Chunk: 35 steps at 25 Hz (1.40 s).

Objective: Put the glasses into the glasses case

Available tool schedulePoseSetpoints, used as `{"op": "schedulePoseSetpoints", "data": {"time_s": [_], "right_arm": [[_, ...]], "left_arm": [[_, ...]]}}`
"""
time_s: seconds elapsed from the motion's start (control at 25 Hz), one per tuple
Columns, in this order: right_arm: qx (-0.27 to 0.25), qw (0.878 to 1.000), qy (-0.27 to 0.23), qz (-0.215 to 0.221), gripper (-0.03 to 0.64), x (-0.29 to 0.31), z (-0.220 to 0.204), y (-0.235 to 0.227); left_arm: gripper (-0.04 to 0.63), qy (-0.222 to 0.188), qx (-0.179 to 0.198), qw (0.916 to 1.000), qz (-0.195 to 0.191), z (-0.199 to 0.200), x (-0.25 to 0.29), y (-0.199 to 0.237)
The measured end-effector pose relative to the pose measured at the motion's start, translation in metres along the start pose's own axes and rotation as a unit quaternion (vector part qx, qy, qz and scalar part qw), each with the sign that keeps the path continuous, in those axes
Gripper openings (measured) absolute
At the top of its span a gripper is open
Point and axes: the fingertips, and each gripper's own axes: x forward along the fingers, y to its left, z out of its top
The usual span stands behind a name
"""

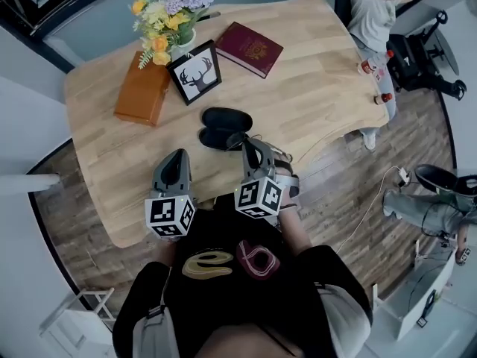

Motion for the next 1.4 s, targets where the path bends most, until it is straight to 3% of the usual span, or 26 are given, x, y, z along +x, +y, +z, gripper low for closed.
{"op": "schedulePoseSetpoints", "data": {"time_s": [0.64,1.4], "right_arm": [[-0.094,0.993,-0.021,0.064,0.012,0.07,0.002,-0.001],[-0.097,0.99,0.004,0.105,0.012,0.124,-0.014,0.023]], "left_arm": [[0.018,-0.012,-0.011,0.9942,0.106,0.003,0.007,0.014],[0.018,0.0,-0.01,0.9866,0.163,0.004,0.008,0.036]]}}
